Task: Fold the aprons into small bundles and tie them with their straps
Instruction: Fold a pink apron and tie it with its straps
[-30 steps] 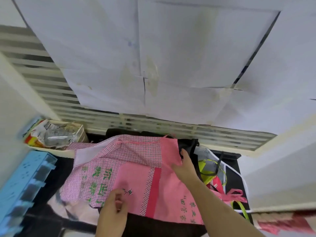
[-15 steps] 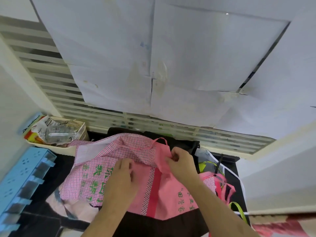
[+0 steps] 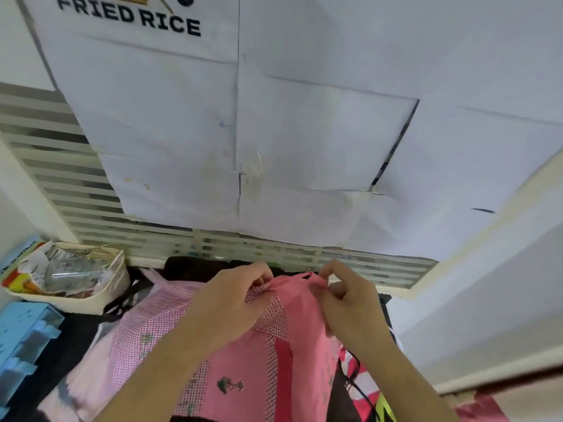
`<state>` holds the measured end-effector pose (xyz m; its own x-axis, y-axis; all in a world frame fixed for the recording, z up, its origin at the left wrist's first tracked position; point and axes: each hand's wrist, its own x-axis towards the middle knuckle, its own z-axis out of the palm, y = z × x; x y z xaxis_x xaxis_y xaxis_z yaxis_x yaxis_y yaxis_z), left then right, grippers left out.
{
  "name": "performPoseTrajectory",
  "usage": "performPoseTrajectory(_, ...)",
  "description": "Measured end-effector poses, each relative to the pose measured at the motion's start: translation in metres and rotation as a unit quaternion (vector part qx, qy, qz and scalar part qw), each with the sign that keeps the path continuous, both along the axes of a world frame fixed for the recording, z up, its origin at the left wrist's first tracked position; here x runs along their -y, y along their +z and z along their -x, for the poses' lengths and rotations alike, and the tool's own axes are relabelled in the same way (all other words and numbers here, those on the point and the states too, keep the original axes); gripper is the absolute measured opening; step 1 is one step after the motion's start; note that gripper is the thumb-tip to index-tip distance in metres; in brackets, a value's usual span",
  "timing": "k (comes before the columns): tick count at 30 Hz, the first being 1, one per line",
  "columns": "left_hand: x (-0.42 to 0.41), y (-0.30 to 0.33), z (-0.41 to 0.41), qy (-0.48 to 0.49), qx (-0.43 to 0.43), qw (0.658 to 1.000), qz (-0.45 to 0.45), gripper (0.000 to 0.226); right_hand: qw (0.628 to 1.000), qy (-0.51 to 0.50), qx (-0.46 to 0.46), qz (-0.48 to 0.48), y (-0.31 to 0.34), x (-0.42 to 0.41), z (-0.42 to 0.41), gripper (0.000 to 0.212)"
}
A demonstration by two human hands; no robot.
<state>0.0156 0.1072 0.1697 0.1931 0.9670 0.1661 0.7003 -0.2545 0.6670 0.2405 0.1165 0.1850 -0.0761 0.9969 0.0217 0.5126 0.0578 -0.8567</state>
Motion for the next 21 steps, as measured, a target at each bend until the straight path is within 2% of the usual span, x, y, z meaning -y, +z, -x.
performPoseTrajectory(2,0.002,0.013,0.000,-0.005,-0.003,1.000,-0.026,0.011,0.997,0.008,-0.073,0.034,0.019,0.001,-0.002,0.024)
performPoseTrajectory(4,0.004,0.024,-0.001,-0.016,-0.022,0.997,-0.068,0.018,0.994,0.029,-0.094,0.040,0.032,0.003,-0.002,0.029)
performPoseTrajectory(7,0.005,0.036,-0.004,-0.001,-0.051,0.989,-0.141,0.023,0.997,0.065,0.008,-0.038,0.045,0.004,-0.001,0.022)
performPoseTrajectory(9,0.006,0.047,-0.010,-0.005,-0.050,0.985,-0.163,0.017,0.989,0.067,0.060,-0.114,0.057,0.002,-0.001,0.028)
performPoseTrajectory(11,0.009,0.058,-0.019,-0.035,-0.012,0.989,-0.141,0.010,0.984,0.079,0.034,-0.157,0.076,-0.001,-0.001,0.033)
performPoseTrajectory(13,0.010,0.072,-0.030,-0.057,0.046,0.995,-0.063,0.008,0.983,0.090,-0.013,-0.157,0.101,-0.003,-0.003,0.030)
performPoseTrajectory(16,0.001,0.076,-0.040,-0.063,0.030,0.997,-0.024,0.015,0.981,0.075,-0.050,-0.173,0.143,-0.007,-0.012,0.034)
performPoseTrajectory(18,-0.007,0.073,-0.037,-0.053,0.053,0.997,0.020,0.021,0.977,0.047,-0.018,-0.209,0.166,-0.011,-0.020,0.033)
performPoseTrajectory(21,-0.016,0.080,-0.038,0.026,0.174,0.982,0.066,0.038,0.966,-0.012,0.065,-0.248,0.186,-0.020,-0.041,0.029)
